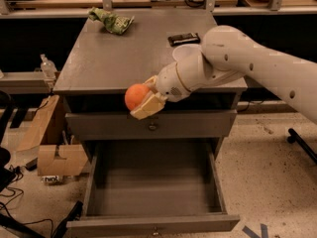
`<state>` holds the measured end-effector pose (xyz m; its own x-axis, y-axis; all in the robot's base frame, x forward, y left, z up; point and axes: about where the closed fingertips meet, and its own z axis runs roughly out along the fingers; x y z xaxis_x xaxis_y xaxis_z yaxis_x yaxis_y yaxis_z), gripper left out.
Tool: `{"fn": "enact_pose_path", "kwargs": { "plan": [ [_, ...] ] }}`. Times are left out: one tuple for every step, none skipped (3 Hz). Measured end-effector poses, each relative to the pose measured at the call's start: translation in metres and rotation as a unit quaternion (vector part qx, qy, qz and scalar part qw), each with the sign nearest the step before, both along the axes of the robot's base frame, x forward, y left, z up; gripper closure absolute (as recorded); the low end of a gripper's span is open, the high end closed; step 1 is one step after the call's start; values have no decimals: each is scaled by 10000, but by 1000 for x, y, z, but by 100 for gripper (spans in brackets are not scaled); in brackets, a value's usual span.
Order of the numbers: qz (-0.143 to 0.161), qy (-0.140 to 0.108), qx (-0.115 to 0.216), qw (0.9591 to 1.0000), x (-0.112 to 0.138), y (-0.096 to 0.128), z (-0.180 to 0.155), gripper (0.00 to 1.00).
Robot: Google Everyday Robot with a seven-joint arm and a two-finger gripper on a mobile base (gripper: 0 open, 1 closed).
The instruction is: Pick orange from middle drawer and place on counter
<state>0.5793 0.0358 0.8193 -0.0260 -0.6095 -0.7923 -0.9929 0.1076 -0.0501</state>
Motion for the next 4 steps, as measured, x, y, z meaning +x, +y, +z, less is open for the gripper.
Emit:
{"fn": "enact_pose_path", "kwargs": {
  "plan": [
    [-285,-144,-147,9994,37,23,25,100],
    [-713,-244,-197,9970,79,54,55,100],
    [-1180,-272,-115,9926,120,77,70,100],
    [-1364,-112,-68,9906,148,88,52,100]
  ]
}}
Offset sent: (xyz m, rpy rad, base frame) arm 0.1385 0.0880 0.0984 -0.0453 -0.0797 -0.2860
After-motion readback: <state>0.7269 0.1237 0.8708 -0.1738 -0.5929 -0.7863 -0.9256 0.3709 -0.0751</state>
